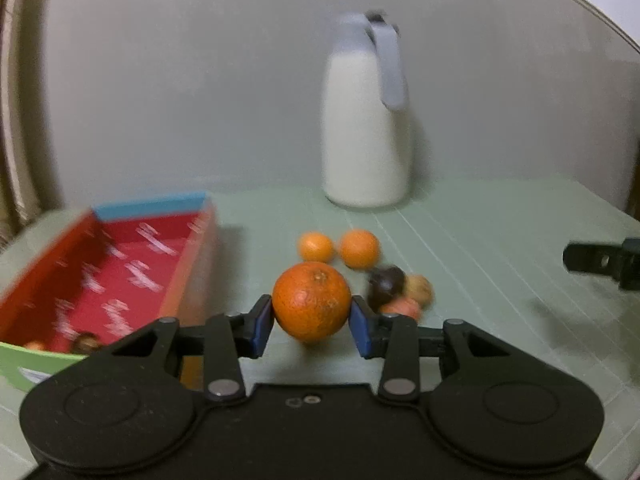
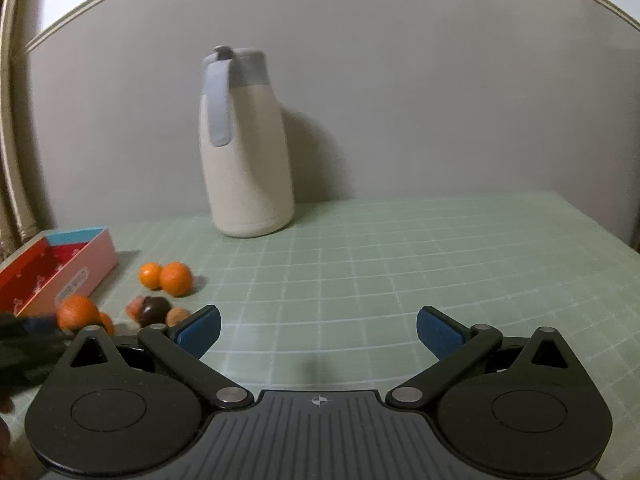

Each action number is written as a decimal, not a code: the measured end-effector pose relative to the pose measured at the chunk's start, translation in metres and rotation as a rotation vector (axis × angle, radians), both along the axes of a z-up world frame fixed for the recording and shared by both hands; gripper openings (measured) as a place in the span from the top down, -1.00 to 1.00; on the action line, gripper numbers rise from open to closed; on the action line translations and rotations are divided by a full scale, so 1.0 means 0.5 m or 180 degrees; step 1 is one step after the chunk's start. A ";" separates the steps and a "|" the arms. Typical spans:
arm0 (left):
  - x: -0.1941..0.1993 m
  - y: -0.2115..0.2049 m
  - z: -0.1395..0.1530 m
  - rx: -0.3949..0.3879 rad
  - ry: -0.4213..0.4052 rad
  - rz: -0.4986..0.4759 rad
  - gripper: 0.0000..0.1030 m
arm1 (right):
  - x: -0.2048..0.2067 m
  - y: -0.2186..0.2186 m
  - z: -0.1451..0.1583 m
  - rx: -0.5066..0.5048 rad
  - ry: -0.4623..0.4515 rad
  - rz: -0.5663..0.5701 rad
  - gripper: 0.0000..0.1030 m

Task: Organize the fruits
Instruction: 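Carry the mandarin into the box and open the left tool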

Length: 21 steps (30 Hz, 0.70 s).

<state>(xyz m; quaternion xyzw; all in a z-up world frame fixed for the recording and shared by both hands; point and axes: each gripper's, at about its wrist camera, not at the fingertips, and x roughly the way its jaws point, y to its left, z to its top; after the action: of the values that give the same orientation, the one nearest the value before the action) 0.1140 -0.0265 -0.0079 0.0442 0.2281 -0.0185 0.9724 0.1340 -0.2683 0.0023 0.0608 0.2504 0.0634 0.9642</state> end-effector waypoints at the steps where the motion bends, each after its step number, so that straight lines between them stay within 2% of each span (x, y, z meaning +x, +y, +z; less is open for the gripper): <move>1: -0.009 0.012 0.007 0.0009 -0.0070 0.0039 0.40 | 0.000 0.008 0.001 -0.0005 -0.0004 0.0022 -1.00; 6: -0.036 0.088 0.032 0.0045 -0.0293 0.0349 0.40 | -0.002 0.059 0.004 -0.0050 -0.0016 0.0184 -1.00; 11: -0.004 0.179 0.028 -0.0081 -0.0081 0.0620 0.34 | -0.003 0.123 -0.002 -0.0225 -0.0026 0.0450 -1.00; 12: -0.001 0.194 0.026 -0.0167 -0.0038 0.0623 0.07 | -0.003 0.136 -0.005 -0.0272 -0.0036 0.0500 -1.00; 13: -0.005 0.205 0.028 -0.0241 -0.0070 0.0652 -0.51 | -0.004 0.146 -0.007 -0.0314 -0.0045 0.0539 -1.00; 14: -0.022 0.210 0.031 -0.0273 -0.0161 0.0709 -0.78 | -0.006 0.155 -0.008 -0.0347 -0.0052 0.0581 -1.00; 15: -0.037 0.210 0.037 -0.0263 -0.0306 0.0774 -0.88 | -0.006 0.163 -0.011 -0.0368 -0.0055 0.0621 -1.00; 16: -0.045 0.208 0.039 -0.0233 -0.0390 0.0779 -0.88 | -0.006 0.170 -0.014 -0.0386 -0.0056 0.0649 -1.00; 21: -0.048 0.213 0.040 -0.0183 -0.0378 0.0777 -0.89 | -0.002 0.193 -0.025 -0.0441 -0.0051 0.0714 -1.00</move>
<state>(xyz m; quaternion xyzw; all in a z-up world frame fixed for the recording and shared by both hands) 0.0902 0.0798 0.0119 -0.0108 0.1732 0.0960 0.9801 0.1331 -0.1717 -0.0103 -0.0349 0.2516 0.1538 0.9549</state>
